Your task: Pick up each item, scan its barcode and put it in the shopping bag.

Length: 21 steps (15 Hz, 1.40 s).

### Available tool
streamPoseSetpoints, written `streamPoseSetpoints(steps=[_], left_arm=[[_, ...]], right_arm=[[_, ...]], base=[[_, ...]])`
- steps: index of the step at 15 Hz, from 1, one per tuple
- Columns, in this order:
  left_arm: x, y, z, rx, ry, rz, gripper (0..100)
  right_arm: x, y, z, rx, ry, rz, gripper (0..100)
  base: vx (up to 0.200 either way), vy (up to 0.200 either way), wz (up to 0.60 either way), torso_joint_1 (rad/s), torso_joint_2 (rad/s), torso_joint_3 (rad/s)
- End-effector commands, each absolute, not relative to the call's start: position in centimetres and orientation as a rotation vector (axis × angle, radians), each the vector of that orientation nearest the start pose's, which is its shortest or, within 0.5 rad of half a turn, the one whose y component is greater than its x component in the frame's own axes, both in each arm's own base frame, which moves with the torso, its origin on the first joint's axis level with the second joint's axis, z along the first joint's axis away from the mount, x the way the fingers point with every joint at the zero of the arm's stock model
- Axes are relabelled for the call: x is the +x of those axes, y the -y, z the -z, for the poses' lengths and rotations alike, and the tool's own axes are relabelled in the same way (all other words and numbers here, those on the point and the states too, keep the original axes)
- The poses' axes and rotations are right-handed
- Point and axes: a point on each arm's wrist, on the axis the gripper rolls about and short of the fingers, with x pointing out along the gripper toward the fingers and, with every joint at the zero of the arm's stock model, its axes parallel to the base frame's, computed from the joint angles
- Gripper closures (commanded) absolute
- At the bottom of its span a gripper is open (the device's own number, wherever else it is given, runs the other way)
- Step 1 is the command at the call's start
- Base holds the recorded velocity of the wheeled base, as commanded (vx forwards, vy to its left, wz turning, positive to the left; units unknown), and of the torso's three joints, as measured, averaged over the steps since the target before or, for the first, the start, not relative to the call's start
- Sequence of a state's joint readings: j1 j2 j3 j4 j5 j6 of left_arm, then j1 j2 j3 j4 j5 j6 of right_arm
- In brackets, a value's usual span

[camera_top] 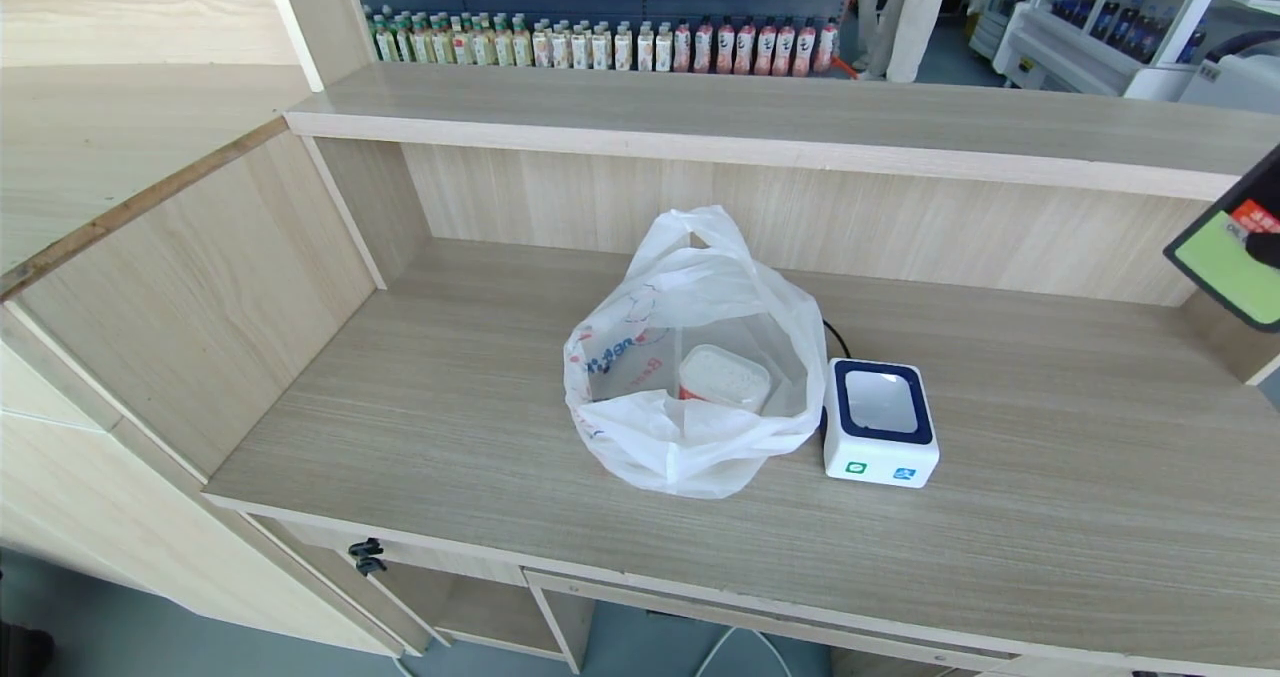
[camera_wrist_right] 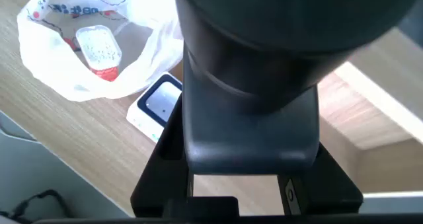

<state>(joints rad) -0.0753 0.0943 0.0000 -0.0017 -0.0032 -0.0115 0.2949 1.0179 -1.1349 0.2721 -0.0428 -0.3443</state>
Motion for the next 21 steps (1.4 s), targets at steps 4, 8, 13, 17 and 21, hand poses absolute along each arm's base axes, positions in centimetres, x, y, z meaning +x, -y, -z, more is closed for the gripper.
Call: streamPoseSetpoints(steps=[4, 8, 13, 17, 21], left_arm=[[-1.5, -0.1, -7.7, -0.01, -0.094, 0.078, 0], [-1.5, -0.1, -7.7, -0.009, -0.094, 0.078, 0], [-1.5, -0.1, -7.8, -0.01, -0.093, 0.078, 0], [-1.5, -0.1, -7.7, -0.009, -0.094, 0.078, 0], [-1.5, -0.1, -7.7, -0.009, -0.094, 0.078, 0]], right_arm=[[11.7, -3.1, -32.3, -0.168, -0.413, -0.204, 100], [12.7, -3.0, -30.9, -0.05, -0.482, -0.237, 100], [16.2, -2.8, -29.0, 0.072, -0.382, -0.44, 100], [17.7, -2.1, -28.4, -0.025, -0.348, -0.443, 100], [18.0, -1.5, -28.2, -0.081, -0.313, -0.419, 100]], base=[[0.0, 0.0, 0.0, 0.0, 0.0, 0.0], [0.0, 0.0, 0.0, 0.0, 0.0, 0.0], [0.0, 0.0, 0.0, 0.0, 0.0, 0.0], [0.0, 0.0, 0.0, 0.0, 0.0, 0.0], [0.0, 0.0, 0.0, 0.0, 0.0, 0.0]])
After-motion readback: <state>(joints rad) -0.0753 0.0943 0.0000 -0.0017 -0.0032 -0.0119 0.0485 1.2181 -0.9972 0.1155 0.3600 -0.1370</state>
